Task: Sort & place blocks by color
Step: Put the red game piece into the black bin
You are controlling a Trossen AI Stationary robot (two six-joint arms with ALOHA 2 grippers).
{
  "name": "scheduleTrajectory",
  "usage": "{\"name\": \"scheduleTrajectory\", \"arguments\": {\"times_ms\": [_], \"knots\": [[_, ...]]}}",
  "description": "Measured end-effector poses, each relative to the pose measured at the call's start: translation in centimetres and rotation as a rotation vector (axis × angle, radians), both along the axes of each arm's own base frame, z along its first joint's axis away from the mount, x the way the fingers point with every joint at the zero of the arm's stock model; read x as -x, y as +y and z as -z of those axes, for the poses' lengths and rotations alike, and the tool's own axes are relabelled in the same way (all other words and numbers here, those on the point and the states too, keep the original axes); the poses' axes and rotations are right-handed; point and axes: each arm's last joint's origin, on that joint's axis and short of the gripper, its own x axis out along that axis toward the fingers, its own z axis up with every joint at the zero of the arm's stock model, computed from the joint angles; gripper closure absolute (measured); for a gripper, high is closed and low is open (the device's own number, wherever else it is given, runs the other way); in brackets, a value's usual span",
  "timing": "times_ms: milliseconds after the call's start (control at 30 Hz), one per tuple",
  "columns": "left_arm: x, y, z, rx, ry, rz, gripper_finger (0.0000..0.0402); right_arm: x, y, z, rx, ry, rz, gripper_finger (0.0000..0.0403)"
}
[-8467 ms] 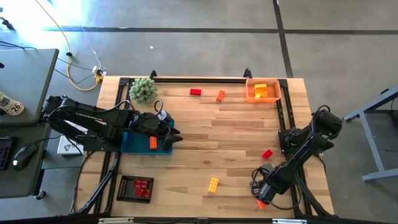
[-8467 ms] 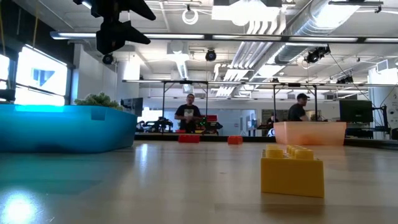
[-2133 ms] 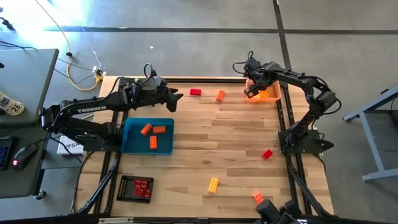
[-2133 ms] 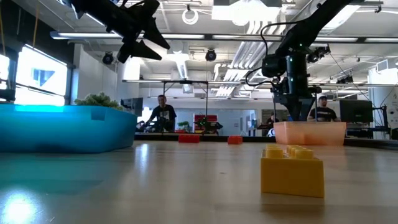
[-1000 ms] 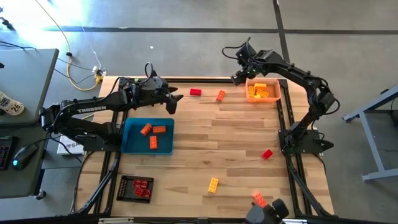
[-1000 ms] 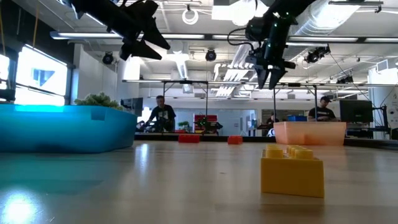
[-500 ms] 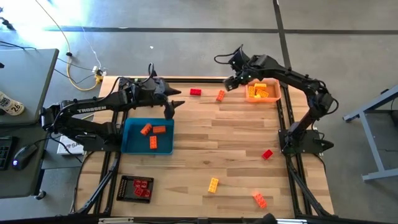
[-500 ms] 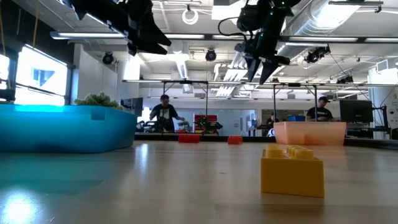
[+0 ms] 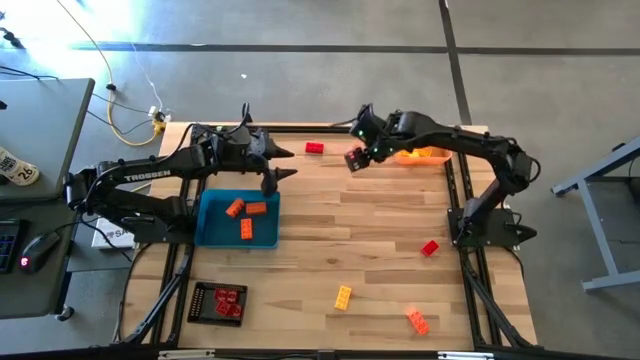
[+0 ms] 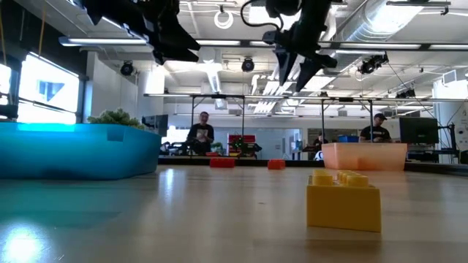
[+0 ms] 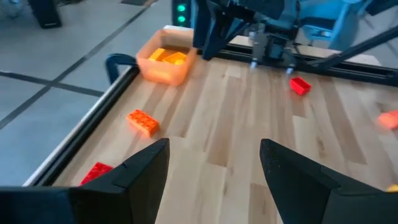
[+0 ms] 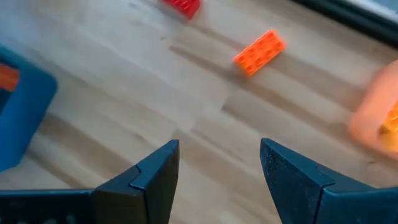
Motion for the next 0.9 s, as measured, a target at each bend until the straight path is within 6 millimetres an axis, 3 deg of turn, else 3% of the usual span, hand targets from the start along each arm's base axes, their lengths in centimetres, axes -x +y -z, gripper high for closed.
{"name": "scheduleTrajectory", "arguments": {"times_ms": [167,533,900], "knots": [[0.1,-0.1,-0.1,0.021,0.026,0.017,0.0163,-0.8,2.4,0.0,-0.026,-0.019,-0.005,0.0192],[0.5,-0.1,-3.5,-0.041,0.140,0.028,0.0163,-1.8,6.9,0.0,0.000,-0.038,0.022,0.0192],[1.1,-0.3,-3.1,0.063,0.228,-0.074,0.0163,0.5,10.6,0.8,-0.058,0.196,0.105,0.0192]]}}
